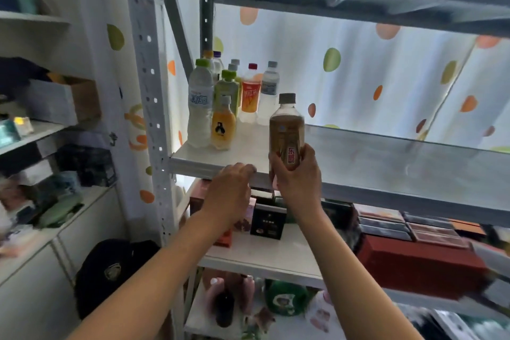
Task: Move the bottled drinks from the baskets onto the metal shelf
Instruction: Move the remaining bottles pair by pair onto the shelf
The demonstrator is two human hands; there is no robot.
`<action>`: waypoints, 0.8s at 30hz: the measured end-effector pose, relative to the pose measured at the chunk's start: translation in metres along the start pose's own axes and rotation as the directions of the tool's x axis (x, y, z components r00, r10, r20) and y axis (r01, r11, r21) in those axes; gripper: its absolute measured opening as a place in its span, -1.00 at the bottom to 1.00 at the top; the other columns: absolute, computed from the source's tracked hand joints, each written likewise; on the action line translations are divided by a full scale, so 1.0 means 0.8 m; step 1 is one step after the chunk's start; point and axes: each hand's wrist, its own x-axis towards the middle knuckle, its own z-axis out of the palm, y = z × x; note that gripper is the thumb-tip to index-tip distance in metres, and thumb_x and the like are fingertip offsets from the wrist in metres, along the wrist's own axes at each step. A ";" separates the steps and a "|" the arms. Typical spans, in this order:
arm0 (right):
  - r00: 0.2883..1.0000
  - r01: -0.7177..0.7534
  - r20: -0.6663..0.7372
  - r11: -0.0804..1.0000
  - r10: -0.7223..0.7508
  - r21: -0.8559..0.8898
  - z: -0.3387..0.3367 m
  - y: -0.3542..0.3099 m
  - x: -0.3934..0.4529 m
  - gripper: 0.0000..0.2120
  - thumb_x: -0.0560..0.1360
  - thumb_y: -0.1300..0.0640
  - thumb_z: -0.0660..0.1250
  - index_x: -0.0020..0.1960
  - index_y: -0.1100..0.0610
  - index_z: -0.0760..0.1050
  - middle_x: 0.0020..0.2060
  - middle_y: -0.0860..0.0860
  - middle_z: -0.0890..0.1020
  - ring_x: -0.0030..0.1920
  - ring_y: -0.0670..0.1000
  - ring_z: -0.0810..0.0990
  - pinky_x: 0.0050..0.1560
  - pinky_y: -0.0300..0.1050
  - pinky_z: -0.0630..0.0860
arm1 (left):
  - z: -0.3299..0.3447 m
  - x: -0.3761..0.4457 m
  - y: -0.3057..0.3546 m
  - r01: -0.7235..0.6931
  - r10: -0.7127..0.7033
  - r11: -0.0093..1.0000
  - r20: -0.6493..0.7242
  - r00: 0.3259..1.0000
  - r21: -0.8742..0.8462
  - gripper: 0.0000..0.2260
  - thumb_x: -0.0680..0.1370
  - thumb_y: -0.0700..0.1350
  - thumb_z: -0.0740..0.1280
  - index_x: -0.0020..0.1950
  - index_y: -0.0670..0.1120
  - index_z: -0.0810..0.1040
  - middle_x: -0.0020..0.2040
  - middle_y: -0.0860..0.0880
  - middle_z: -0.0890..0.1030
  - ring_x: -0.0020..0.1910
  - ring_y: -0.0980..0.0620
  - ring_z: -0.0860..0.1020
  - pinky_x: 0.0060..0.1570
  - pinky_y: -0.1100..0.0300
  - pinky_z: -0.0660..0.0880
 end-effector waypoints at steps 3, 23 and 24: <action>0.996 -0.073 0.064 0.993 0.067 0.097 0.005 0.010 0.044 -0.55 0.40 -0.21 0.47 0.15 0.03 0.47 -0.06 -0.07 0.63 -0.09 -0.05 0.63 -0.12 -0.16 0.57 | 0.016 0.029 -0.004 -0.023 0.023 0.999 0.004 1.000 0.039 -0.71 0.56 -0.25 0.28 0.26 -0.04 0.53 0.13 -0.05 0.60 0.09 -0.05 0.53 0.06 0.05 0.49; 0.920 -0.095 0.386 0.993 0.060 0.072 0.093 0.095 0.300 -0.31 0.13 -0.34 0.56 0.06 0.09 0.58 -0.16 -0.05 0.69 -0.17 -0.03 0.68 -0.15 -0.04 0.65 | 0.111 0.180 -0.002 0.273 -0.283 0.925 0.000 0.959 0.265 -0.79 0.58 -0.04 0.23 0.05 -0.02 0.64 0.04 0.02 0.61 0.00 0.03 0.52 -0.03 0.17 0.46; 0.913 -0.081 0.406 0.995 0.051 0.058 0.099 0.095 0.306 -0.32 0.12 -0.37 0.55 0.04 0.08 0.59 -0.19 -0.06 0.69 -0.20 -0.04 0.68 -0.20 -0.07 0.64 | 0.112 0.180 -0.002 0.279 -0.294 0.921 0.017 0.956 0.270 -0.78 0.58 -0.02 0.21 0.04 -0.02 0.64 0.01 0.02 0.61 -0.02 0.03 0.53 -0.06 0.17 0.45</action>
